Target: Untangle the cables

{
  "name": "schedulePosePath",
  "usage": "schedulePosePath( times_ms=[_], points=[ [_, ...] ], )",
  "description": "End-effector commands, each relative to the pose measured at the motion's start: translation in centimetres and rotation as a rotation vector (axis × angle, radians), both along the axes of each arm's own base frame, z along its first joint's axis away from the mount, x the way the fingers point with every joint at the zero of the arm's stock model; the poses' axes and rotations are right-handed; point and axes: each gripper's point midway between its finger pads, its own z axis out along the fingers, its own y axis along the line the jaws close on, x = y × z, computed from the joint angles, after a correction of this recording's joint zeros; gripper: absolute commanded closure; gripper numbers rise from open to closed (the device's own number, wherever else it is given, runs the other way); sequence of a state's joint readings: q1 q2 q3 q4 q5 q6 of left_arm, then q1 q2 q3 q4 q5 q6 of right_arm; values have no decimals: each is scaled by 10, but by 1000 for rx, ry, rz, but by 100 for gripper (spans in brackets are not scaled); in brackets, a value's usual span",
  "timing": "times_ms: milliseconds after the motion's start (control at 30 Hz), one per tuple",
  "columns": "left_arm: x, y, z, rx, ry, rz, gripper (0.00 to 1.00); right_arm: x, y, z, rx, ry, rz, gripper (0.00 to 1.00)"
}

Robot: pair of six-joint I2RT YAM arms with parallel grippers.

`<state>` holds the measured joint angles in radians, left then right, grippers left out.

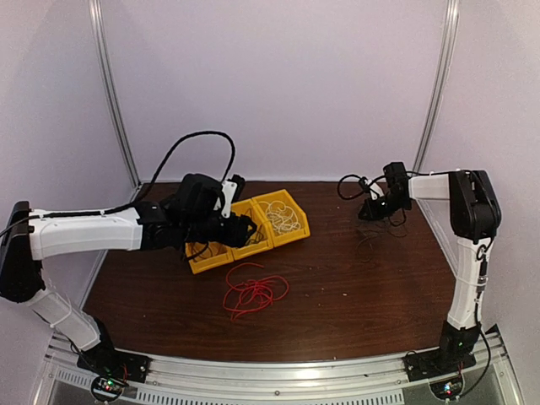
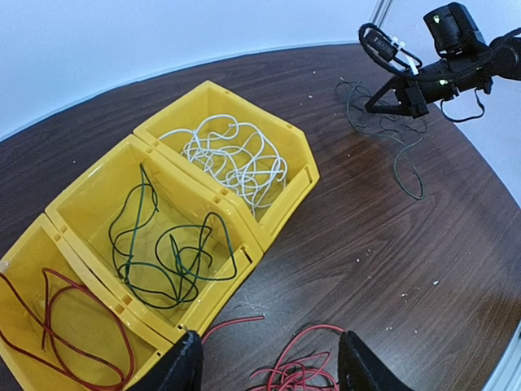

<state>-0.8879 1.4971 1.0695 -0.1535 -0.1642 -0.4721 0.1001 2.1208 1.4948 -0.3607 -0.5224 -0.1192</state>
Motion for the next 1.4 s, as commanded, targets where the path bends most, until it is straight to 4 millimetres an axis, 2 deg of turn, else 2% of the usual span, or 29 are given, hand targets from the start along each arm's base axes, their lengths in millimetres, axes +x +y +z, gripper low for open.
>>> schedulePosePath(
  times_ms=[0, 100, 267, 300, 433, 500, 600, 700, 800, 1033, 1100, 1200, 1267, 1367],
  points=[
    [-1, -5, 16, -59, -38, -5, 42, -5, 9, 58, 19, -103, 32, 100],
    [0, -11, 7, -56, -32, -27, 42, -24, 22, 115, 43, -201, 97, 100],
    [8, -25, 3, -53, -46, -54, 42, -58, 44, 230, 99, -400, 180, 100],
    [8, -29, 6, -62, -59, -69, 42, -64, 48, 259, 114, -457, 198, 100],
    [9, -43, 31, -118, -132, -124, 41, -91, 58, 339, 186, -604, 260, 100],
    [8, -50, 44, -136, -181, -155, 40, -111, 69, 368, 240, -653, 326, 100],
    [3, -66, 67, -157, -281, -213, 40, -140, 88, 399, 280, -712, 420, 100],
    [-8, -80, 83, -156, -352, -265, 39, -164, 109, 414, 305, -724, 518, 100],
    [-17, -84, 89, -157, -380, -274, 38, -177, 122, 424, 323, -739, 556, 100],
    [-50, -65, 85, -283, -449, -268, 36, -193, 147, 433, 386, -714, 616, 100],
    [-52, -65, 77, -300, -440, -269, 36, -199, 153, 434, 393, -716, 633, 100],
    [-56, -76, 76, -336, -445, -310, 36, -206, 161, 435, 399, -720, 651, 100],
    [-50, -86, 72, -360, -425, -296, 36, -208, 166, 434, 404, -714, 663, 100],
    [-30, -93, 72, -376, -412, -206, 36, -211, 172, 431, 408, -698, 675, 100]
  ],
)
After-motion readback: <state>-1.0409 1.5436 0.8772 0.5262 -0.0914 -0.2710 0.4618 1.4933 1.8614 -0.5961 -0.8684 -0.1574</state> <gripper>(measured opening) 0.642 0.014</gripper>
